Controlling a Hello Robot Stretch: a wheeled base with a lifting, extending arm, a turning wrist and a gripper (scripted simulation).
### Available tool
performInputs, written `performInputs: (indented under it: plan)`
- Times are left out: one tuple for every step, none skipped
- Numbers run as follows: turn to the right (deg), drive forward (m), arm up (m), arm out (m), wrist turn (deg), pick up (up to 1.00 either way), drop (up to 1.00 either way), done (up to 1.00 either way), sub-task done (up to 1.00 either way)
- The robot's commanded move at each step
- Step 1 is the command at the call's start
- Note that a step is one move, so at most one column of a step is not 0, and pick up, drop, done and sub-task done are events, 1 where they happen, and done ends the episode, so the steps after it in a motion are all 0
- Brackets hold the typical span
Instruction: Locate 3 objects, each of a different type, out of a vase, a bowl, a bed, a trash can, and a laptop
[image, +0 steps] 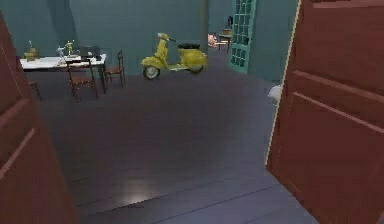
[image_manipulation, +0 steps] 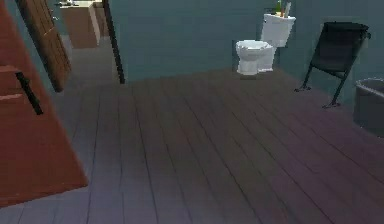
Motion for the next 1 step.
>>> performInputs:
  plan:
    - [0.0,0.25,0.0,0.0,0.0,0.0,0.0,0.0,0.0]
